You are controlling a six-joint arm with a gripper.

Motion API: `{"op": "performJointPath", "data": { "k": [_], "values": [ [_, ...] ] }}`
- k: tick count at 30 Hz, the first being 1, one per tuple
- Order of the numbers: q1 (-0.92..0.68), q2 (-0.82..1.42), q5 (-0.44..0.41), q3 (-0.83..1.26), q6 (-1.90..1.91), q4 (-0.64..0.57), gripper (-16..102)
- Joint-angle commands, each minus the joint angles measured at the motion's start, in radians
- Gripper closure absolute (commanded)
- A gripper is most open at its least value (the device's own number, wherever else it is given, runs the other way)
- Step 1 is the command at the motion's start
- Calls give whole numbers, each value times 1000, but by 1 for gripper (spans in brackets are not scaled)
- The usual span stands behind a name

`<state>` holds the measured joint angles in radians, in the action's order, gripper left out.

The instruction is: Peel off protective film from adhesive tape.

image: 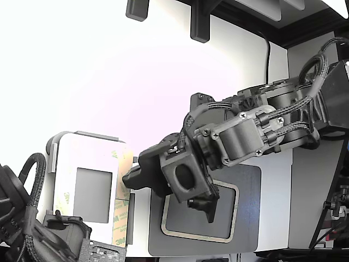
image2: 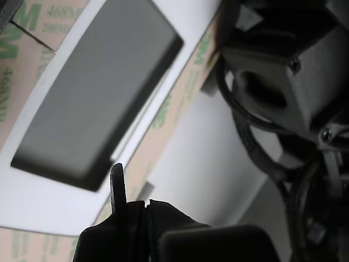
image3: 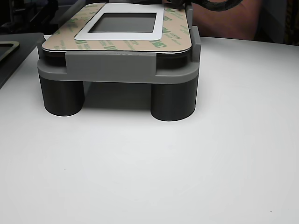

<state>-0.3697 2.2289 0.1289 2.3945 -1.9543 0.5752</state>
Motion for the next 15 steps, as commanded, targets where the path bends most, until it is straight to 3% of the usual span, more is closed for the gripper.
{"op": "performJointPath", "data": {
  "k": [1, 6, 15],
  "values": [
    [-5, -37, 5, -48, -20, -41, 96],
    [-26, -135, 28, -120, -43, -71, 96],
    [-126, -281, -58, -201, 12, -143, 96]
  ]
}}
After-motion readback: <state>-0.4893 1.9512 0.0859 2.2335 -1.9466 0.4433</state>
